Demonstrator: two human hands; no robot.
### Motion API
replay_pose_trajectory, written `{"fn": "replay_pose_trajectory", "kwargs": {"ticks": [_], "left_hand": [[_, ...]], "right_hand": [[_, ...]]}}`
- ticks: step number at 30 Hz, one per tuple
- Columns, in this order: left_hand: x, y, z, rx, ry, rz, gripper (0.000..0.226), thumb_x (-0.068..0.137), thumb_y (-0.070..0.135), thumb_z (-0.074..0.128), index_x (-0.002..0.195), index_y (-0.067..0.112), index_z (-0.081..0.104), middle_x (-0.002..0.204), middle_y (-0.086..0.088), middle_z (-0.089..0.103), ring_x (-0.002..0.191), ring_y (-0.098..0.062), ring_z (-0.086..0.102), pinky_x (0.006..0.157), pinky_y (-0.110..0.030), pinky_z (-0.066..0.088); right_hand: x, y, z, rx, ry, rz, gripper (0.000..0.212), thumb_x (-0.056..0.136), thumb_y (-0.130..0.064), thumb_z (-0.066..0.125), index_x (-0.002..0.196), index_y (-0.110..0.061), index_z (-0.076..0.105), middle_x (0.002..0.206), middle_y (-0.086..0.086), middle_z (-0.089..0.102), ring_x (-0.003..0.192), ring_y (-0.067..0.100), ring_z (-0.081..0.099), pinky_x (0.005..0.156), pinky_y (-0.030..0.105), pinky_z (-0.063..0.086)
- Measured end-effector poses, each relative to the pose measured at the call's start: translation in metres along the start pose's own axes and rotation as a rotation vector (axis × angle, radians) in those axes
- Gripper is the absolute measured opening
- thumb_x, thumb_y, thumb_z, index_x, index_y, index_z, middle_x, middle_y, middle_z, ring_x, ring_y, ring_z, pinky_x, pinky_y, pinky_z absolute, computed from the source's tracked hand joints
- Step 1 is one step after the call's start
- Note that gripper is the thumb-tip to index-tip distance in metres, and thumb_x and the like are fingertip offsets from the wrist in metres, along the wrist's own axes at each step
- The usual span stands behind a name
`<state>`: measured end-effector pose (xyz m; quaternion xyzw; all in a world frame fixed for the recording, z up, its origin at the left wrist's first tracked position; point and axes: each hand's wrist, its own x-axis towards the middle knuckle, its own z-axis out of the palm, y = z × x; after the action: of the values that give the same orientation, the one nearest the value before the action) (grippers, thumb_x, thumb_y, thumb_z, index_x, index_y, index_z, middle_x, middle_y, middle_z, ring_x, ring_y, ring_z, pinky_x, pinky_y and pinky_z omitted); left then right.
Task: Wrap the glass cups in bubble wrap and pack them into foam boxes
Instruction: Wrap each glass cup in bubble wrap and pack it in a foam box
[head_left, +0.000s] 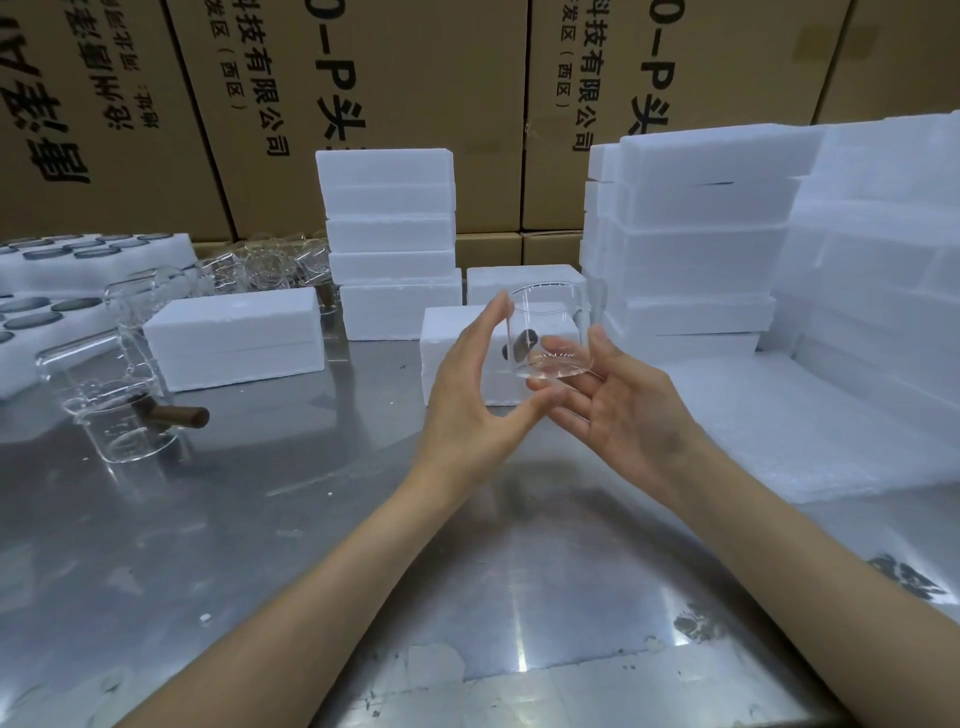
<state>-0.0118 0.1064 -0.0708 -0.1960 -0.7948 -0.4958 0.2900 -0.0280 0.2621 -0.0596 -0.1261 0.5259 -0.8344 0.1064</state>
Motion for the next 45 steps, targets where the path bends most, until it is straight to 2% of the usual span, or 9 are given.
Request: {"fn": "replay_pose_trajectory", "kwargs": {"ticks": [7,11,16,21,24,26,31,38,45], "left_hand": [[0.005,-0.004,-0.008,0.131,0.12,0.077,0.06,0.076,0.027,0.08,0.128,0.015,0.053,0.127,0.005,0.058,0.12,-0.009,0.051,0.102,-0.018,0.037],[0.006,-0.006,-0.009,0.323,0.155,0.187,0.06,0.076,0.028,0.081,0.127,0.012,0.055,0.123,-0.002,0.06,0.115,-0.019,0.052,0.103,-0.041,0.042],[0.005,-0.008,-0.007,0.41,0.148,0.245,0.058,0.076,0.024,0.08,0.128,0.013,0.055,0.122,-0.002,0.059,0.12,-0.024,0.051,0.102,-0.054,0.039],[0.004,-0.006,-0.005,0.4,0.156,0.254,0.066,0.079,0.029,0.078,0.135,0.011,0.049,0.133,-0.006,0.055,0.131,-0.028,0.044,0.108,-0.057,0.032],[0.005,-0.004,-0.005,0.334,0.219,0.274,0.082,0.077,0.033,0.08,0.142,0.01,0.035,0.139,-0.01,0.049,0.132,-0.027,0.043,0.107,-0.056,0.033],[0.004,-0.004,-0.006,0.295,0.232,0.266,0.09,0.075,0.036,0.08,0.143,0.017,0.024,0.14,-0.008,0.048,0.131,-0.021,0.042,0.109,-0.053,0.033],[0.003,-0.005,-0.006,0.109,0.186,0.119,0.1,0.069,0.038,0.083,0.146,0.02,0.022,0.137,0.002,0.05,0.126,-0.005,0.045,0.105,-0.013,0.031],[0.003,-0.011,-0.001,0.016,0.079,0.057,0.065,0.074,0.029,0.081,0.131,0.019,0.051,0.132,0.007,0.057,0.123,-0.002,0.05,0.1,-0.007,0.034],[0.004,-0.01,-0.005,0.087,0.17,0.127,0.049,0.074,0.029,0.082,0.107,0.043,0.049,0.111,0.03,0.053,0.109,0.018,0.046,0.093,-0.003,0.033]], "right_hand": [[0.0,0.002,0.003,-0.131,0.024,0.022,0.053,0.078,-0.054,0.055,0.119,-0.021,0.061,0.114,-0.003,0.07,0.104,0.012,0.067,0.087,0.028,0.05],[-0.001,0.005,0.006,-0.31,0.124,-0.088,0.051,0.071,-0.058,0.061,0.115,-0.032,0.056,0.122,-0.009,0.063,0.104,0.006,0.064,0.089,0.029,0.051],[-0.001,0.01,0.011,-0.401,0.193,-0.126,0.079,0.056,-0.053,0.072,0.125,-0.026,0.046,0.123,-0.004,0.056,0.107,0.008,0.062,0.09,0.03,0.052],[0.0,0.009,0.006,-0.352,0.17,-0.112,0.063,0.063,-0.048,0.077,0.116,-0.02,0.058,0.106,-0.004,0.065,0.098,0.008,0.067,0.088,0.029,0.052],[0.001,0.007,0.001,-0.241,0.114,-0.072,0.036,0.073,-0.045,0.071,0.1,-0.022,0.066,0.093,-0.006,0.07,0.096,0.01,0.068,0.088,0.03,0.051],[0.001,0.005,0.0,-0.171,0.098,-0.047,0.037,0.072,-0.044,0.066,0.1,-0.021,0.067,0.094,-0.003,0.07,0.096,0.011,0.068,0.083,0.027,0.052],[0.0,0.001,0.001,-0.019,0.059,0.028,0.051,0.07,-0.046,0.062,0.11,-0.015,0.066,0.094,-0.001,0.071,0.089,0.012,0.068,0.082,0.028,0.051],[0.001,0.001,0.003,0.005,-0.005,0.101,0.056,0.071,-0.048,0.06,0.114,-0.012,0.065,0.106,0.003,0.071,0.095,0.014,0.068,0.086,0.028,0.052],[-0.001,0.001,0.005,-0.09,0.021,0.062,0.057,0.076,-0.051,0.063,0.123,-0.019,0.059,0.117,0.001,0.068,0.106,0.015,0.066,0.089,0.033,0.051]]}}
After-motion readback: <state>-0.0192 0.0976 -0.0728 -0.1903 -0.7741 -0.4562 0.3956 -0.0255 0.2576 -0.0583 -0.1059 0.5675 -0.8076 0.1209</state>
